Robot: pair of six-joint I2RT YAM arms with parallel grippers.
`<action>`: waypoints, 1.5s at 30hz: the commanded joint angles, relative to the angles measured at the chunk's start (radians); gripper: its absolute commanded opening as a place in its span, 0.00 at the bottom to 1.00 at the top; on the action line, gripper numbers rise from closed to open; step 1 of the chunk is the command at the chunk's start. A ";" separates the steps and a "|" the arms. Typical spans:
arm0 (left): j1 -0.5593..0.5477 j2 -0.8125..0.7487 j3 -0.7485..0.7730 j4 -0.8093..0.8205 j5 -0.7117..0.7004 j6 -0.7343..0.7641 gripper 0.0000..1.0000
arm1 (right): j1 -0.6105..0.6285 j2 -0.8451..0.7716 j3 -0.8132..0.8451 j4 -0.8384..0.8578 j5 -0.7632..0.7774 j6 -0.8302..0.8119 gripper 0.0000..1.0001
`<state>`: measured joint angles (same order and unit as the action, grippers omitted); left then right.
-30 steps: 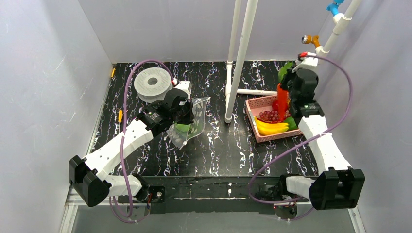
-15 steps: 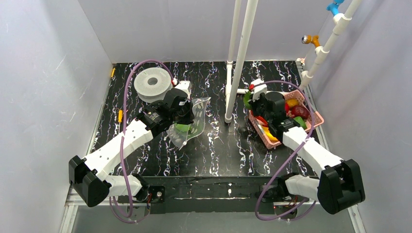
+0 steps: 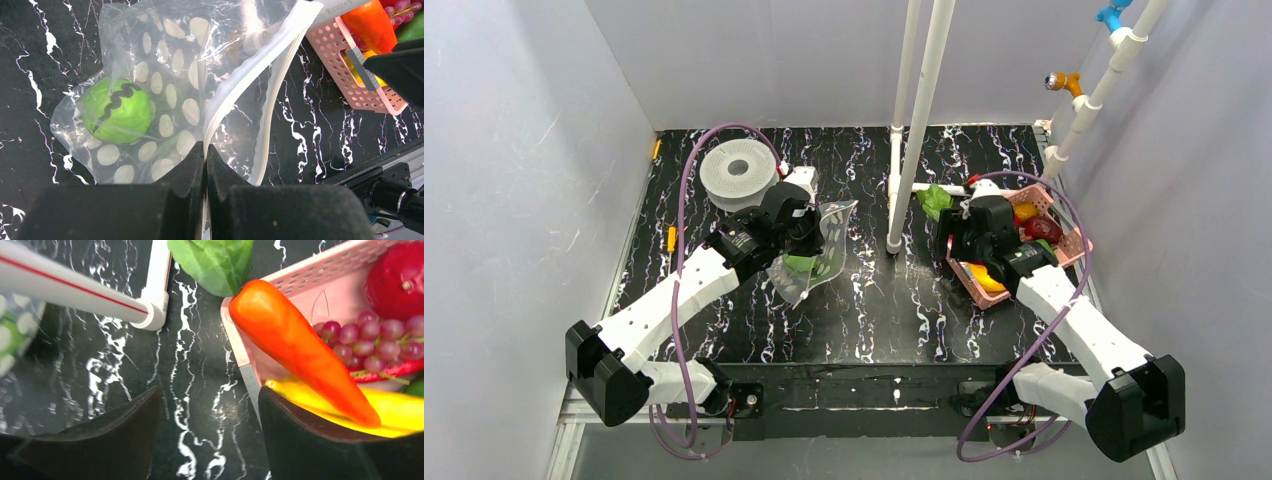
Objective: Place the food in the zip-top bag and seal the zipper
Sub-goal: Pick up the fake vegetable from the bin.
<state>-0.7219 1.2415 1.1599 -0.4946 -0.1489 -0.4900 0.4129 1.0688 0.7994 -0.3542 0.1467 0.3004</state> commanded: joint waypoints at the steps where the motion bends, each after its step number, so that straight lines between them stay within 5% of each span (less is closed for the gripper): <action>1: 0.003 -0.016 0.026 0.002 -0.013 0.004 0.00 | -0.015 -0.025 0.112 -0.201 0.091 0.521 0.78; 5: 0.003 -0.015 0.025 0.002 -0.011 0.004 0.00 | -0.045 -0.053 0.073 -0.214 0.175 0.930 0.79; 9: 0.004 -0.018 0.025 0.001 -0.014 0.005 0.00 | -0.082 -0.069 0.013 -0.216 0.217 1.263 0.98; 16: 0.004 -0.035 0.028 -0.001 -0.025 0.010 0.00 | -0.127 -0.066 -0.053 -0.177 0.300 1.522 0.98; 34: 0.006 -0.042 0.027 0.004 0.003 0.002 0.00 | -0.180 0.158 -0.009 -0.089 0.269 1.618 0.82; 41: 0.010 -0.040 0.026 0.004 0.005 0.001 0.00 | -0.182 0.203 -0.002 -0.058 0.225 1.582 0.44; 45: 0.012 -0.040 0.027 0.003 0.007 0.000 0.00 | -0.193 0.168 0.027 -0.095 0.255 1.457 0.33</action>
<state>-0.7168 1.2297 1.1599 -0.4946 -0.1452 -0.4908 0.2291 1.2650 0.7650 -0.4221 0.3790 1.8735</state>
